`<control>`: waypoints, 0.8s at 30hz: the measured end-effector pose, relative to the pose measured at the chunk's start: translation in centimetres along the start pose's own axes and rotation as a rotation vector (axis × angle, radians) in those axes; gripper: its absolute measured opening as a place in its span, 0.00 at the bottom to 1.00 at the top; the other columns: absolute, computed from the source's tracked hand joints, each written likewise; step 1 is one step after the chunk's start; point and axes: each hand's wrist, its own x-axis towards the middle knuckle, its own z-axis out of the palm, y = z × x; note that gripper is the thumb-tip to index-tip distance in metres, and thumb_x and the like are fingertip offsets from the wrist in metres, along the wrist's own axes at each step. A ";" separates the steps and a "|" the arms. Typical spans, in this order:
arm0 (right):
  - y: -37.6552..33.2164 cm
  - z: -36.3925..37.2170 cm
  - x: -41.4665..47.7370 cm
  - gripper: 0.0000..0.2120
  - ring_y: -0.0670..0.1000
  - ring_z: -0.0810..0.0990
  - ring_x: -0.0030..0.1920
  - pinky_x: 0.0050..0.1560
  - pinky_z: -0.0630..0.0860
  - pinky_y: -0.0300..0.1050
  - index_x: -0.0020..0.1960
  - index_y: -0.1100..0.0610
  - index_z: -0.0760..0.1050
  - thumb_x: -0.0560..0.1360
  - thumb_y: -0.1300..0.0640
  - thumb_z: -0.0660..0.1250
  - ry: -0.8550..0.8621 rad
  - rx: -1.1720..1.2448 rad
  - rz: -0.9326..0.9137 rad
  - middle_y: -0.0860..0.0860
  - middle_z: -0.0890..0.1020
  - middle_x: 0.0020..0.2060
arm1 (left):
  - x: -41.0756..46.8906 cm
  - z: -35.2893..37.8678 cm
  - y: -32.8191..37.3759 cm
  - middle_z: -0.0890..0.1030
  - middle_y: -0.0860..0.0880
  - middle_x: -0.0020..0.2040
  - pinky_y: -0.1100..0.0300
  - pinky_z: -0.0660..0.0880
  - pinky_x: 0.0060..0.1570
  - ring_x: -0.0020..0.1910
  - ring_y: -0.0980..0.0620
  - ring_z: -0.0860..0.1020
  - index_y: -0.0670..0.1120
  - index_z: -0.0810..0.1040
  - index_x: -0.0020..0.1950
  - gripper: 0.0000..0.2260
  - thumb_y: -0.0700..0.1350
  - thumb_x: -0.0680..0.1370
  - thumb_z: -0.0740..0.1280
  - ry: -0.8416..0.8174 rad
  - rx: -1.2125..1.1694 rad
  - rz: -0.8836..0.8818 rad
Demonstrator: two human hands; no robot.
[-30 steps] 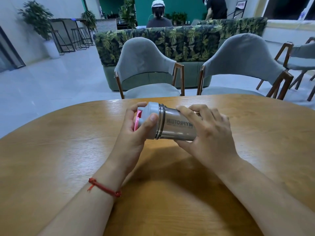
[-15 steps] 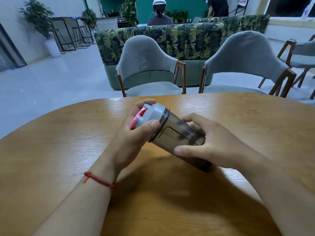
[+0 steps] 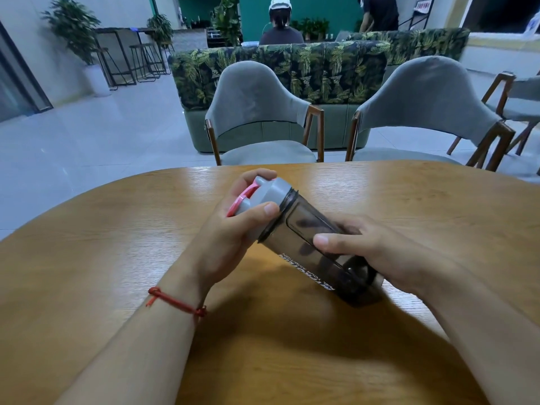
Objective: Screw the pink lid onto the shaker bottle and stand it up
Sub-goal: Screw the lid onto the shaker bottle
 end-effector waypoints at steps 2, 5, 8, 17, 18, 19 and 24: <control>-0.1 0.1 -0.1 0.23 0.60 0.91 0.59 0.54 0.84 0.46 0.67 0.46 0.86 0.77 0.37 0.79 0.029 -0.049 -0.015 0.58 0.91 0.58 | 0.0 0.0 0.0 0.76 0.38 0.67 0.48 0.82 0.53 0.58 0.40 0.82 0.54 0.78 0.75 0.29 0.53 0.75 0.82 0.013 0.030 -0.006; 0.0 0.3 0.0 0.22 0.58 0.91 0.58 0.55 0.85 0.48 0.69 0.43 0.86 0.77 0.38 0.78 0.071 -0.118 -0.040 0.55 0.92 0.57 | 0.0 0.0 0.0 0.75 0.37 0.69 0.48 0.82 0.53 0.58 0.40 0.82 0.55 0.79 0.73 0.25 0.50 0.76 0.79 0.035 0.039 -0.019; -0.2 0.8 0.0 0.24 0.55 0.91 0.57 0.57 0.85 0.52 0.69 0.39 0.85 0.75 0.36 0.79 0.116 -0.162 -0.065 0.51 0.92 0.57 | 0.0 -0.1 0.1 0.77 0.39 0.68 0.50 0.83 0.53 0.58 0.42 0.83 0.55 0.79 0.73 0.25 0.51 0.76 0.78 0.041 0.031 -0.023; -1.0 2.3 -0.7 0.34 0.36 0.83 0.51 0.47 0.79 0.46 0.71 0.21 0.72 0.66 0.21 0.73 0.430 -0.701 -0.209 0.28 0.86 0.53 | 0.5 0.1 -0.2 0.79 0.37 0.64 0.46 0.80 0.52 0.58 0.40 0.82 0.48 0.77 0.74 0.31 0.57 0.76 0.81 0.132 -0.004 -0.004; -1.1 2.3 -0.7 0.34 0.35 0.82 0.51 0.46 0.77 0.45 0.71 0.21 0.71 0.66 0.21 0.73 0.443 -0.728 -0.222 0.28 0.85 0.52 | 0.5 0.2 -0.1 0.79 0.37 0.64 0.46 0.80 0.53 0.59 0.41 0.82 0.49 0.78 0.73 0.32 0.59 0.74 0.82 0.133 0.001 0.000; -1.1 2.3 -0.8 0.35 0.34 0.81 0.51 0.45 0.75 0.45 0.71 0.22 0.71 0.66 0.20 0.72 0.449 -0.742 -0.230 0.28 0.85 0.51 | 0.5 0.2 -0.1 0.80 0.38 0.64 0.46 0.80 0.52 0.59 0.41 0.82 0.50 0.78 0.73 0.33 0.61 0.73 0.83 0.131 0.003 0.003; -1.2 2.1 -0.8 0.36 0.39 0.83 0.50 0.46 0.78 0.47 0.73 0.25 0.71 0.67 0.21 0.71 0.446 -0.787 -0.240 0.31 0.85 0.53 | 0.4 0.6 0.2 0.80 0.34 0.66 0.50 0.82 0.50 0.59 0.43 0.84 0.52 0.80 0.70 0.32 0.63 0.71 0.84 0.158 0.012 0.025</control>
